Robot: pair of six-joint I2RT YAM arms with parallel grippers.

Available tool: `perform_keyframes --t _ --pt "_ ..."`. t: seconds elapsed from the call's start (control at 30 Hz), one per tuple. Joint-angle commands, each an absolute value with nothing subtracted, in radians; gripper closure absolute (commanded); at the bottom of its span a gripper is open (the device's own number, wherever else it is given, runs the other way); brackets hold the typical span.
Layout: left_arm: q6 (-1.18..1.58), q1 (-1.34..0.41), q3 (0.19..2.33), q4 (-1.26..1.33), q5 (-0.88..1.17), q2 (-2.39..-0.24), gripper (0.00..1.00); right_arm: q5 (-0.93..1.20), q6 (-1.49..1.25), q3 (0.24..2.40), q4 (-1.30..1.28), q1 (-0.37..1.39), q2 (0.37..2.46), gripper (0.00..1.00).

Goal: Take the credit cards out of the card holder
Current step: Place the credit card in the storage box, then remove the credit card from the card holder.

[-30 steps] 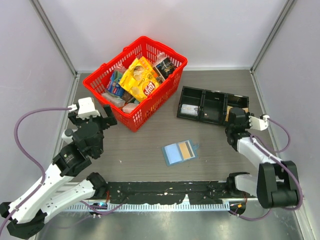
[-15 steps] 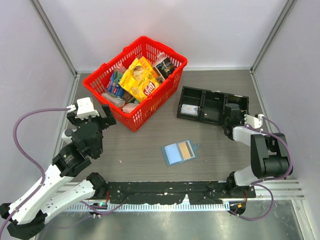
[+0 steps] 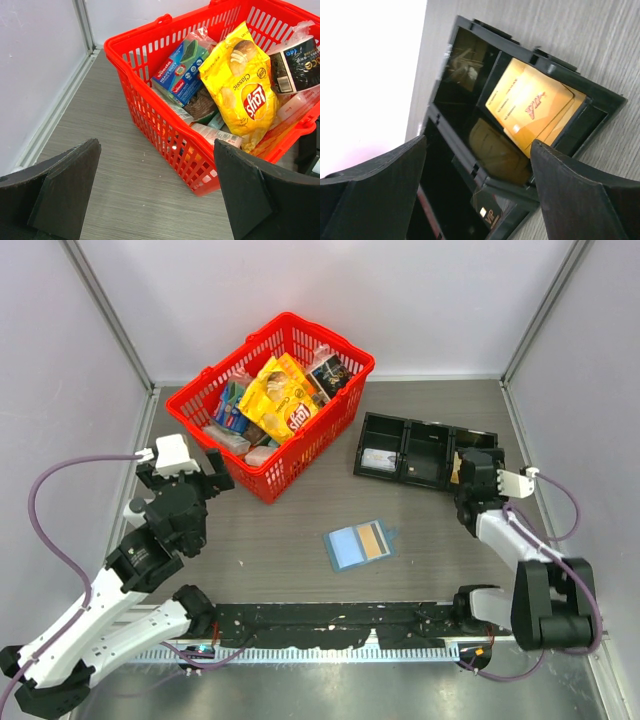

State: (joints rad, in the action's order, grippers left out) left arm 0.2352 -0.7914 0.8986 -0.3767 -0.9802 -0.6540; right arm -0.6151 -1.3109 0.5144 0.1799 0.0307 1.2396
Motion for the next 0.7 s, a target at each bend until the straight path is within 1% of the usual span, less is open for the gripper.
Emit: perform_keyframes --t 0.0,0.07,0.1,0.23,0.33,0.4,0.5,0.53,0.67 --pt "0.297 -0.787 0.930 -0.370 -0.925 -0.681 0.00 -0.572 -1.122 0.514 0.104 0.029 1.076 0.09" --pt "0.349 -0.788 0.951 -0.409 -0.885 -0.699 0.00 -0.490 -1.008 0.525 0.081 0.029 1.014 0.07" --pt "0.374 -0.787 0.960 -0.422 -0.862 -0.713 0.00 -0.409 -0.923 0.526 0.074 0.028 0.996 0.07" --pt "0.472 -0.787 1.017 -0.492 -0.764 -0.779 0.00 -0.200 -0.760 0.558 0.014 0.031 0.942 0.08" --pt "0.554 -0.790 1.055 -0.547 -0.695 -0.825 0.00 -0.083 -0.689 0.575 -0.081 0.047 0.927 0.09" --pt "0.600 -0.798 1.071 -0.572 -0.640 -0.863 0.01 -0.023 -0.626 0.566 -0.112 0.087 0.905 0.13" --pt "0.644 -0.837 1.092 -0.594 -0.601 -0.903 0.00 -0.018 -0.577 0.569 -0.170 0.169 0.865 0.18" --pt "0.650 -0.854 1.095 -0.594 -0.595 -0.920 0.00 -0.024 -0.565 0.569 -0.195 0.220 0.856 0.20" --pt "0.676 -0.952 1.147 -0.637 -0.615 -1.006 0.00 -0.023 -0.548 0.564 -0.227 0.374 0.833 0.27"
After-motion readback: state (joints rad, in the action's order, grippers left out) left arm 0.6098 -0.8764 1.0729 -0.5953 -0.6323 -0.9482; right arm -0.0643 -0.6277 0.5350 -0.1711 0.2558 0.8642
